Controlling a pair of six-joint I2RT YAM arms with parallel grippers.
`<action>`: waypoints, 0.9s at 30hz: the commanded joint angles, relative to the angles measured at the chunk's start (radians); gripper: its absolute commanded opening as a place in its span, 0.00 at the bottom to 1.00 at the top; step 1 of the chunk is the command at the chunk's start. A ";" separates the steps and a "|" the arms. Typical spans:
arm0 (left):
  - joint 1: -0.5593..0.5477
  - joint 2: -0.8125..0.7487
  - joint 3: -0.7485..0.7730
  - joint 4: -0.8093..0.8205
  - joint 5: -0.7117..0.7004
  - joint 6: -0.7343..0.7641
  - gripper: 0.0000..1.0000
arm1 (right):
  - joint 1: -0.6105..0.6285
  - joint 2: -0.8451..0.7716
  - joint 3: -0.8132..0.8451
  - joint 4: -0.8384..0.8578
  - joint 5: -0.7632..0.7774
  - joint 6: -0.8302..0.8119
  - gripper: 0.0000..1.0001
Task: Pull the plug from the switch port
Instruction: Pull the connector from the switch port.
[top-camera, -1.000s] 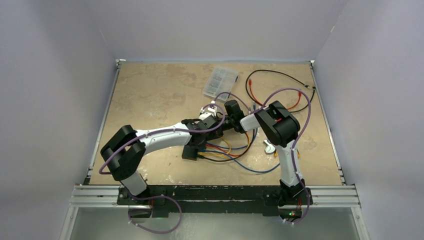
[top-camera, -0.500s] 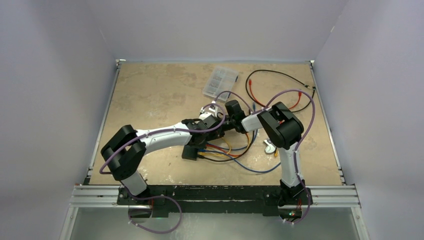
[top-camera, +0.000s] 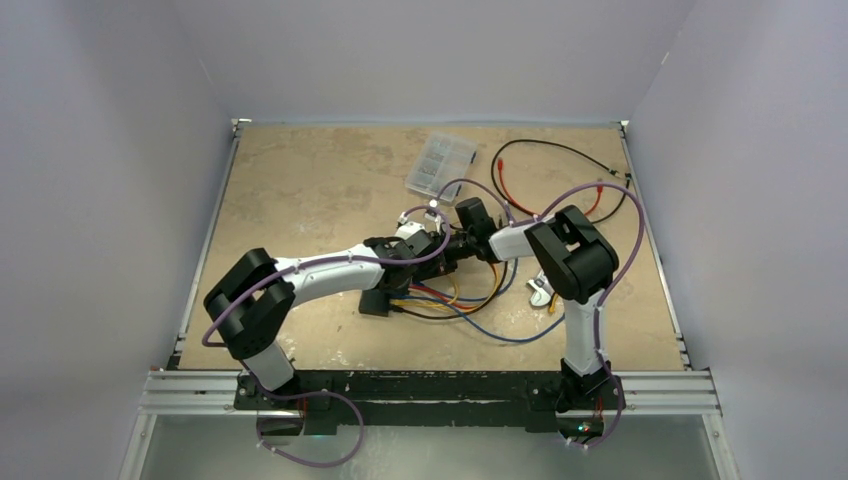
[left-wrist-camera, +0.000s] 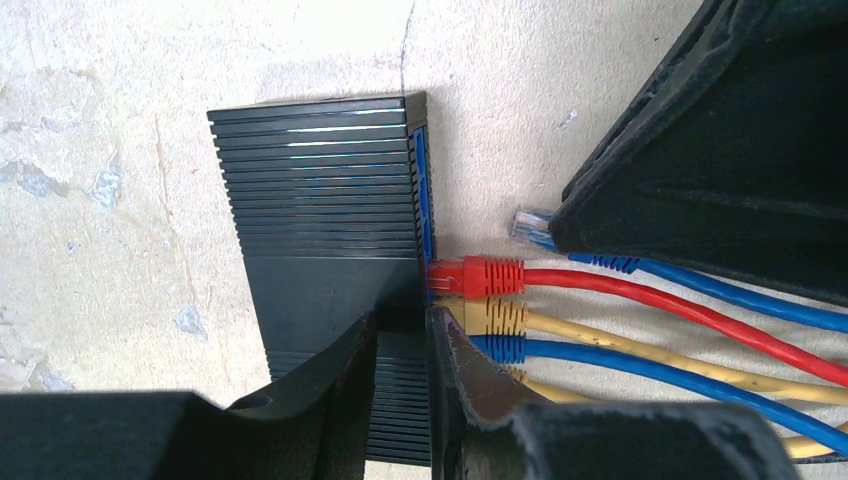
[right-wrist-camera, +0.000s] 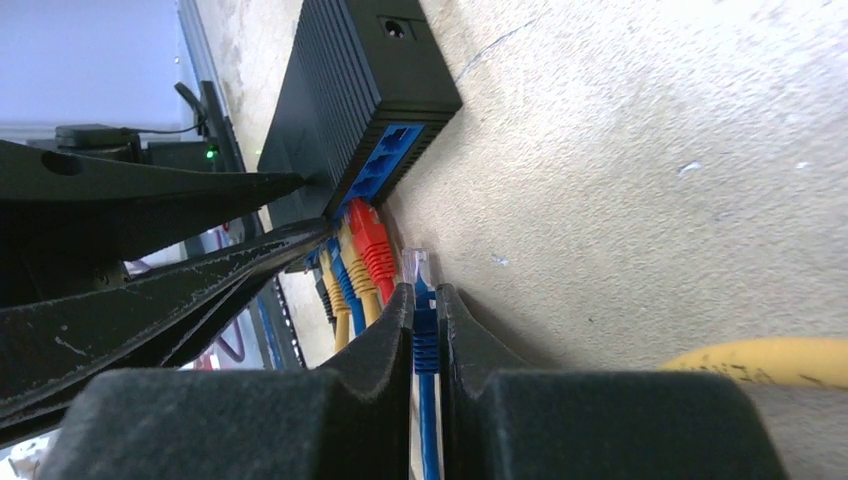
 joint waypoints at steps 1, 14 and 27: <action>0.021 -0.008 -0.039 0.007 0.063 0.026 0.25 | -0.013 -0.010 0.040 -0.112 0.173 -0.065 0.00; 0.116 -0.165 -0.125 0.213 0.331 0.049 0.36 | -0.014 -0.082 0.116 -0.187 0.370 -0.072 0.02; 0.448 -0.315 -0.233 0.321 0.668 0.129 0.44 | -0.011 -0.170 0.085 -0.322 0.452 -0.143 0.36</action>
